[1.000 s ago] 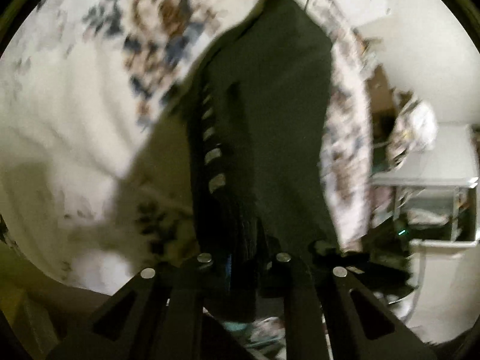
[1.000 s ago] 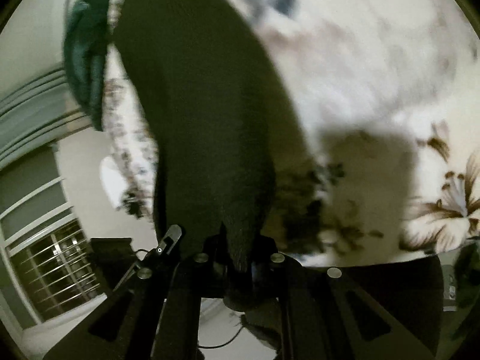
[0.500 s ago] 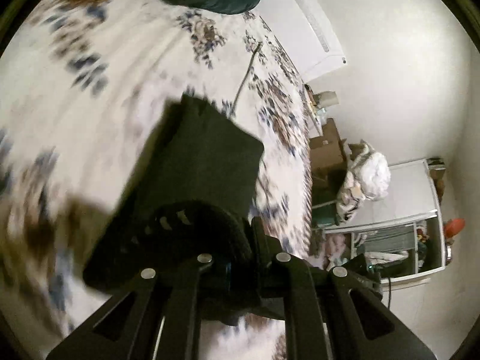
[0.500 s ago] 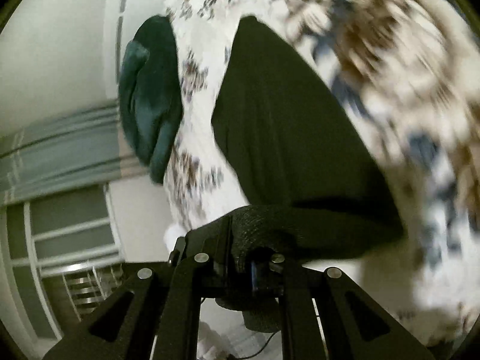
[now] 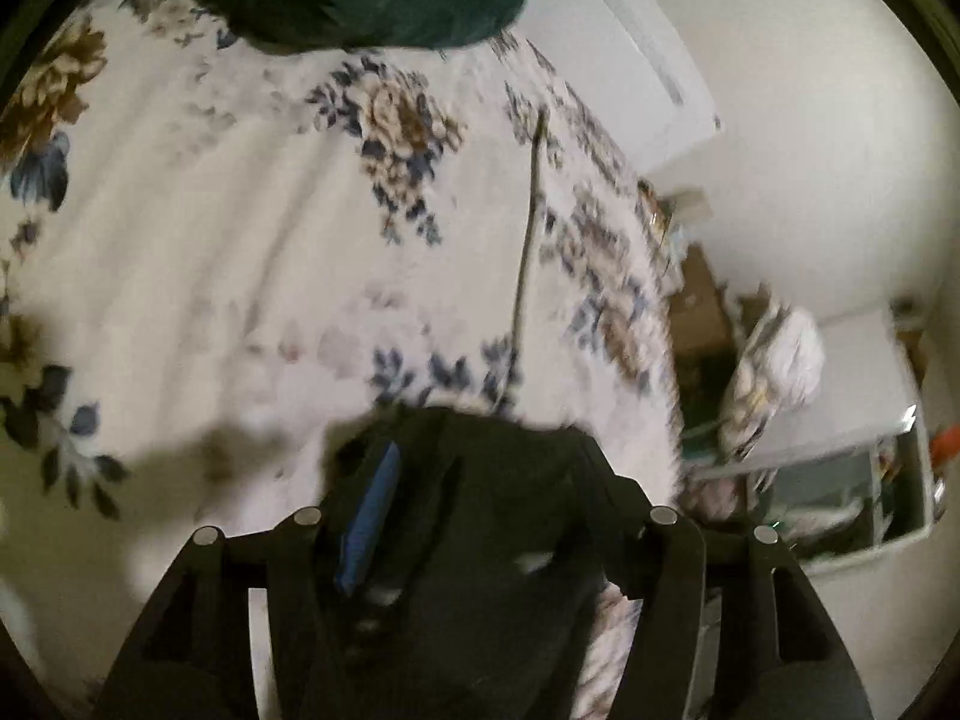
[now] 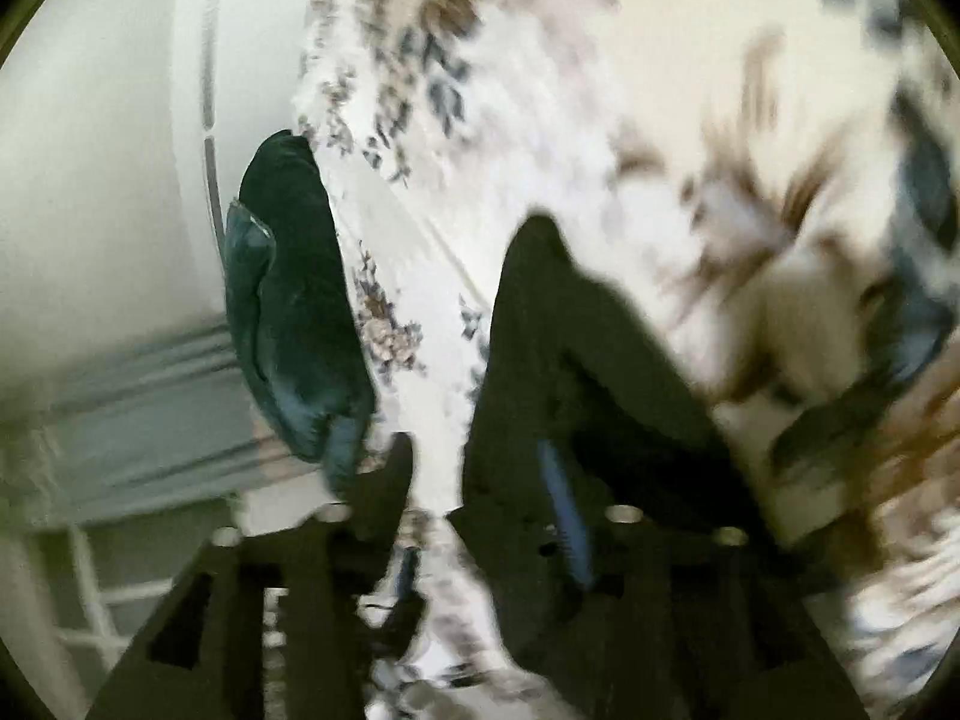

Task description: Fold small clothes

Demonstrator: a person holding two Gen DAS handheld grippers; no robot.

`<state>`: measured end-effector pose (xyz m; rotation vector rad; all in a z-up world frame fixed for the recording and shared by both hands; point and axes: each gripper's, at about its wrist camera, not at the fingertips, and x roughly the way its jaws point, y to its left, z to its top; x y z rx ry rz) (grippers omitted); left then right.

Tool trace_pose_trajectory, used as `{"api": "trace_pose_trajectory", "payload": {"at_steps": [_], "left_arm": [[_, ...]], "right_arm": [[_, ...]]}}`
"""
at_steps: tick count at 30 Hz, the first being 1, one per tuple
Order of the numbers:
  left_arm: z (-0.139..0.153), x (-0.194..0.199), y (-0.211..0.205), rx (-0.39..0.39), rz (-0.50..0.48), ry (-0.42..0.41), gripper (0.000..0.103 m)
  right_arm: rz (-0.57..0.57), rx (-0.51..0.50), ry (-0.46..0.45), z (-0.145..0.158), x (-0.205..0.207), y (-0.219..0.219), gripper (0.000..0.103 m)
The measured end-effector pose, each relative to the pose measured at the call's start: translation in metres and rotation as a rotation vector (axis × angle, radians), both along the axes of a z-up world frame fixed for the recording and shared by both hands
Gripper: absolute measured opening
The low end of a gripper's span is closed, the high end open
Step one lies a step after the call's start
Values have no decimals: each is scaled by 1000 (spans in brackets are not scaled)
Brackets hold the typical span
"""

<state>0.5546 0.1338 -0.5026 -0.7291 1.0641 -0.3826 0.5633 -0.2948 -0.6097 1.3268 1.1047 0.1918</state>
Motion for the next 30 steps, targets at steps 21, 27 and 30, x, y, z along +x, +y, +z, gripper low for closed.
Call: {"api": "trace_pose_trajectory", "payload": {"at_steps": [21, 27, 30], "left_arm": [[-45, -8, -27, 125, -2, 55, 16], [-24, -14, 2, 87, 112, 41, 32], [-14, -9, -19, 173, 16, -4, 58]], "right_arm": [[373, -622, -39, 17, -16, 32, 6], [412, -705, -12, 16, -13, 33, 17], [431, -677, -38, 19, -12, 36, 42]]}}
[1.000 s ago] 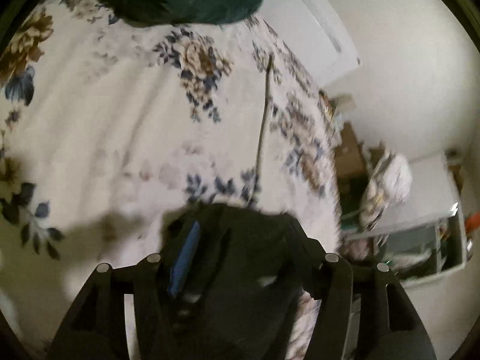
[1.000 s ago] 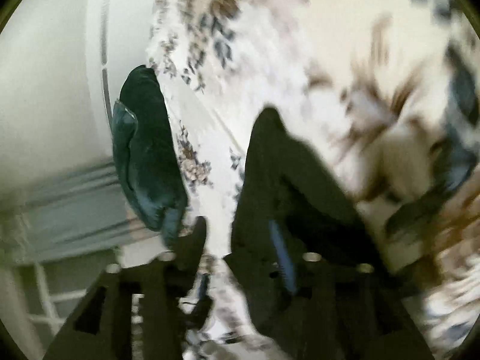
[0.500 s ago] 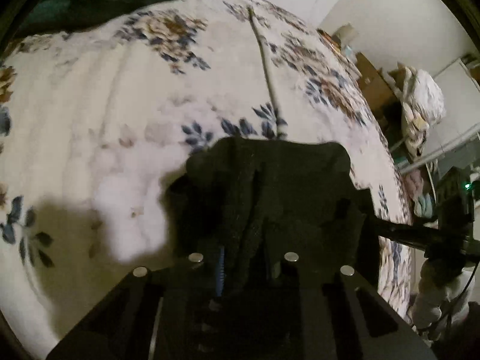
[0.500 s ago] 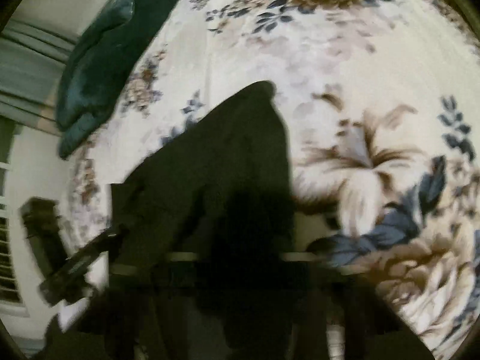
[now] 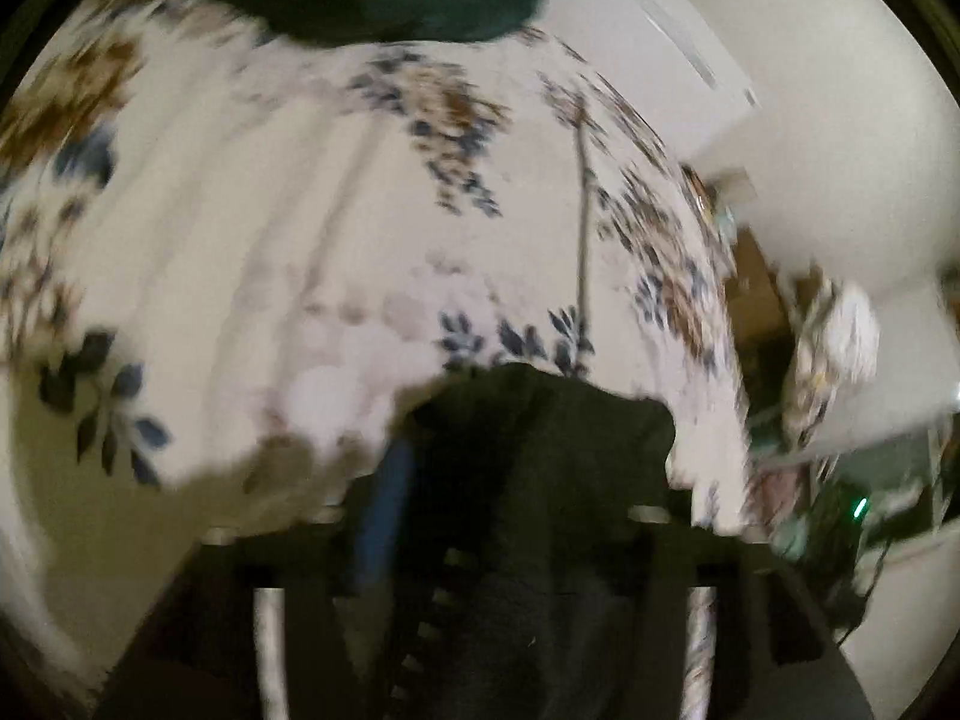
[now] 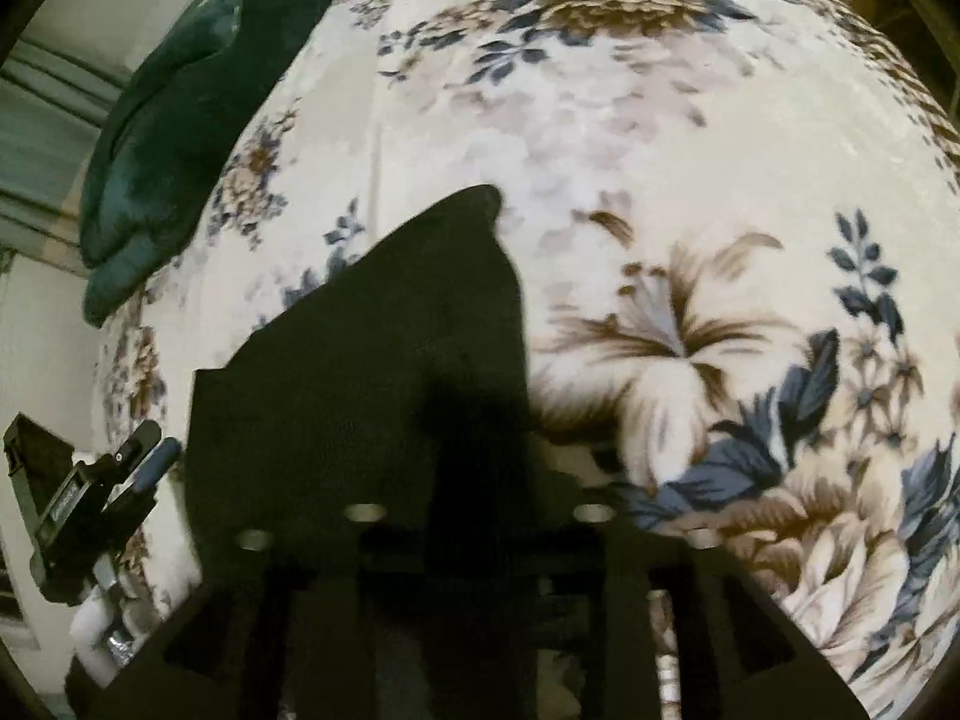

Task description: Fold small clothes

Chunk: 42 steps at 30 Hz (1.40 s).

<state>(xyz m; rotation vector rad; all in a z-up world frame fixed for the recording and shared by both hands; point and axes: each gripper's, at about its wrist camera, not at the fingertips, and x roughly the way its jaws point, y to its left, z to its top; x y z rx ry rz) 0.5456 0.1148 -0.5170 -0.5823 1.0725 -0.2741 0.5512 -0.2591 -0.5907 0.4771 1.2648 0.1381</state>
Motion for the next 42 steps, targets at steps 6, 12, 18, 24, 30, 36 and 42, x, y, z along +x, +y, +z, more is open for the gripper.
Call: {"api": "trace_pose_trajectory", "payload": {"at_steps": [6, 12, 18, 24, 30, 36, 42], "left_arm": [[-16, 20, -54, 227, -184, -3, 9], [12, 16, -31, 131, -85, -92, 6], [6, 64, -24, 92, -58, -58, 6], [-47, 105, -21, 75, -92, 146, 16], [-6, 41, 4, -2, -50, 51, 47], [21, -59, 33, -133, 59, 20, 71], [4, -159, 24, -199, 147, 118, 73]], "right_arm": [[52, -102, -21, -4, 8, 20, 5], [-30, -77, -81, 20, 7, 6, 5], [-73, -58, -113, 42, 43, 2, 4], [-96, -21, 87, -7, 101, -5, 3], [-52, 52, 106, -3, 74, -26, 46], [17, 207, 188, 0, 13, -58, 76], [135, 239, 255, -12, -10, -63, 88]]}}
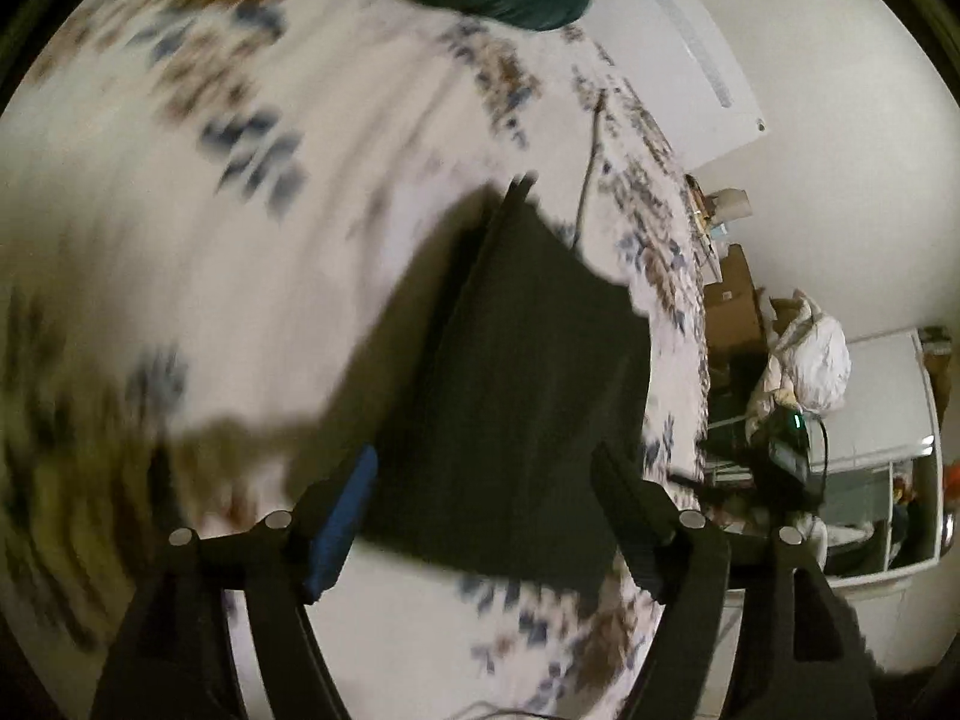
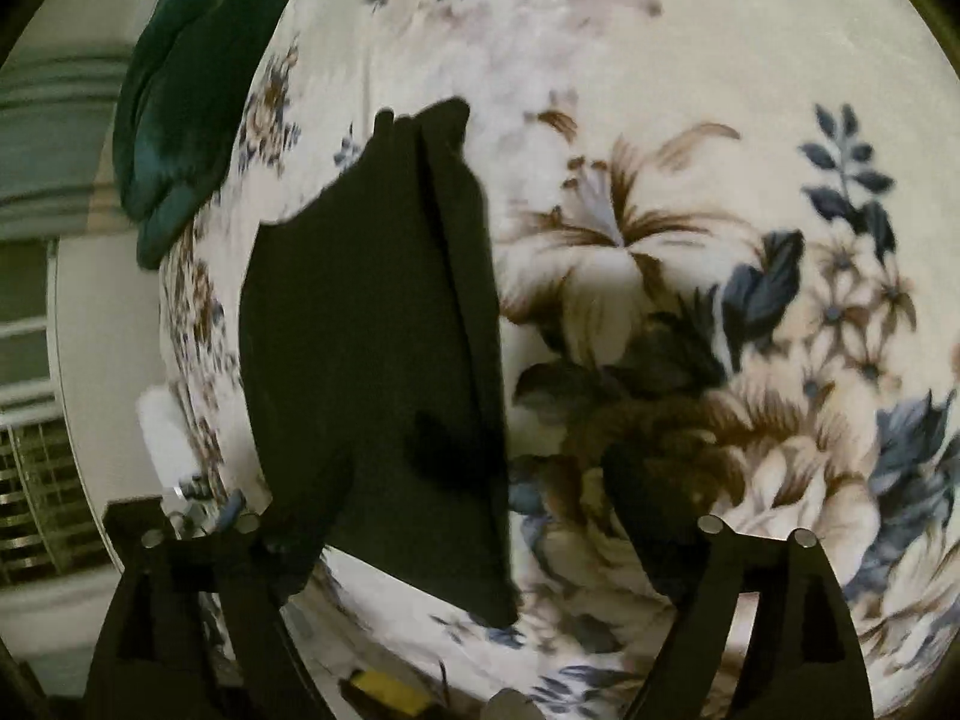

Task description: Fold small clothes

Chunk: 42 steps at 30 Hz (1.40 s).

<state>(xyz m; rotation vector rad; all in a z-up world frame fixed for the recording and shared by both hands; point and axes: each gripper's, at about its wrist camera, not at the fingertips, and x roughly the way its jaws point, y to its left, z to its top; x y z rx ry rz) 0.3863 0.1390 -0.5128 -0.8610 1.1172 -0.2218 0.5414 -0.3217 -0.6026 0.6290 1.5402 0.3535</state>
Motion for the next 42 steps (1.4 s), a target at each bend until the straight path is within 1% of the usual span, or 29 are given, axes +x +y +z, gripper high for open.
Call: {"api": "trace_pose_trajectory", "payload": {"at_steps": [3, 5, 6, 7, 8, 10, 11, 13, 15, 17, 18, 19, 20, 21, 22, 23, 24, 25, 28, 29, 32, 34, 36, 37, 38, 39, 40, 41, 42], "left_arm": [[-28, -24, -18, -52, 38, 51, 74], [-54, -30, -34, -124, 55, 84, 74], [-71, -29, -46, -163, 69, 91, 74], [-79, -30, -52, -187, 77, 94, 74], [-95, -25, -62, -254, 102, 92, 74], [-111, -17, -73, -286, 165, 80, 74], [-115, -12, -76, -297, 193, 67, 74], [-118, 0, -80, -299, 274, 24, 81], [-114, 5, -83, -292, 354, 14, 81], [-112, 5, -82, -297, 410, 9, 81], [-111, 4, -80, -309, 449, 5, 78], [-109, 3, -77, -317, 479, 5, 58], [-108, 4, -74, -321, 490, 8, 46], [-105, 5, -68, -338, 490, 5, 33], [-101, 8, -62, -351, 482, 0, 31], [-97, 11, -57, -354, 468, -5, 30], [-88, 16, -49, -364, 431, -22, 28], [-82, 19, -42, -354, 406, -31, 27], [-51, 35, -10, -269, 256, -62, 25], [-46, 41, 0, -246, 207, -54, 25], [-32, 66, 27, -198, 33, -23, 25], [-38, 83, 29, -173, -140, 30, 30], [-55, 87, 23, -100, -246, 92, 51], [-63, 84, 24, -89, -264, 119, 61], [-73, 84, 24, -75, -259, 147, 62], [-79, 82, 26, -94, -246, 153, 62], [-80, 80, 27, -101, -234, 146, 63], [-78, 77, 28, -98, -211, 133, 63], [-72, 72, 28, -96, -199, 120, 63]], "right_arm": [[14, 61, -9, -17, 21, 4, 88], [16, 91, -21, -34, 45, 10, 88], [13, 101, -26, -41, 56, 13, 88], [11, 117, -30, -47, 67, 16, 88], [7, 147, -26, -58, 80, 20, 88], [-11, 186, -12, -72, 97, 25, 88], [-9, 207, -13, -77, 105, 30, 90], [-1, 249, -21, -84, 118, 42, 90], [25, 285, -32, -87, 127, 56, 90], [33, 301, -36, -91, 134, 72, 89], [33, 294, -41, -92, 135, 76, 87], [29, 282, -51, -92, 136, 81, 76], [26, 270, -56, -91, 136, 83, 45], [20, 259, -47, -92, 134, 85, 35], [0, 270, -42, -93, 130, 83, 26], [-28, 275, -53, -90, 122, 80, 21], [-45, 263, -69, -85, 114, 77, 20], [-70, 252, -87, -79, 105, 75, 19], [-177, 234, -111, -58, 55, 64, 17], [-221, 221, -115, -50, 26, 63, 17], [-296, 210, -99, -35, -49, 69, 16], [-340, 194, -88, -25, -107, 82, 16], [-379, 191, -49, -28, -157, 96, 16], [-391, 187, -21, -34, -174, 102, 16], [-411, 183, 9, -45, -188, 108, 16], [-427, 172, 29, -56, -197, 113, 17], [-430, 149, 37, -65, -202, 114, 21], [-445, 136, 50, -71, -204, 111, 33], [-466, 156, 76, -76, -206, 105, 35]]}}
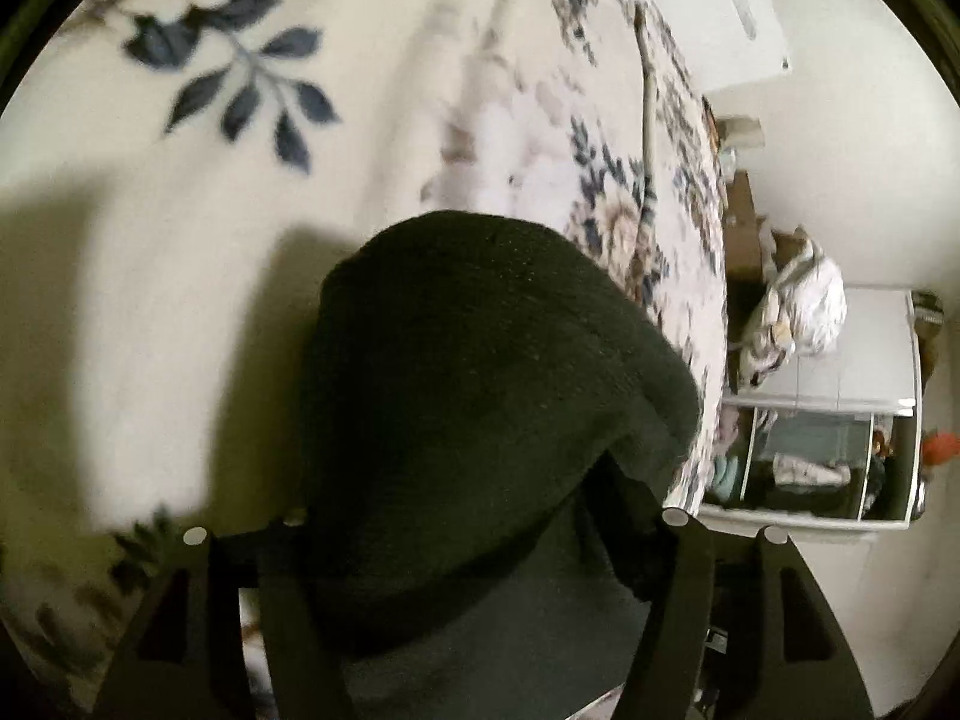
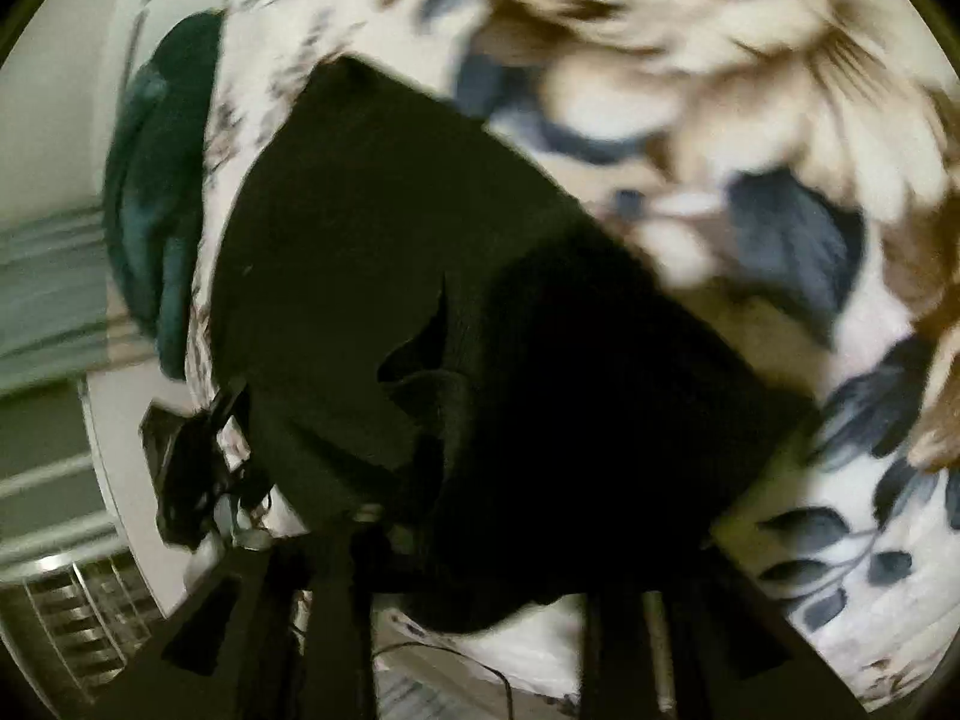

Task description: Fold small clothes

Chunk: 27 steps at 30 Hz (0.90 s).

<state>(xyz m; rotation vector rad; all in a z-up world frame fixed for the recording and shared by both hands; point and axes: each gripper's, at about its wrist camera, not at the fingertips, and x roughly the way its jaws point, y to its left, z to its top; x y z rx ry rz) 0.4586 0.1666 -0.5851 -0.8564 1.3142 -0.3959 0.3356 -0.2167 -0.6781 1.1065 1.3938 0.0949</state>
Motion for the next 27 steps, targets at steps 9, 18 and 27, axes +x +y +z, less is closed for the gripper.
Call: {"api": "trace_pose_trajectory", "payload": {"at_steps": [9, 18, 27], "left_arm": [[67, -109, 17, 353, 166, -113, 65], [-16, -206, 10, 617, 112, 57, 68], [-31, -191, 6, 636, 201, 73, 93]], "right_arm": [[129, -178, 15, 70, -16, -62, 61], [285, -347, -98, 107, 69, -68, 67], [416, -358, -124, 42, 180, -7, 66]]}}
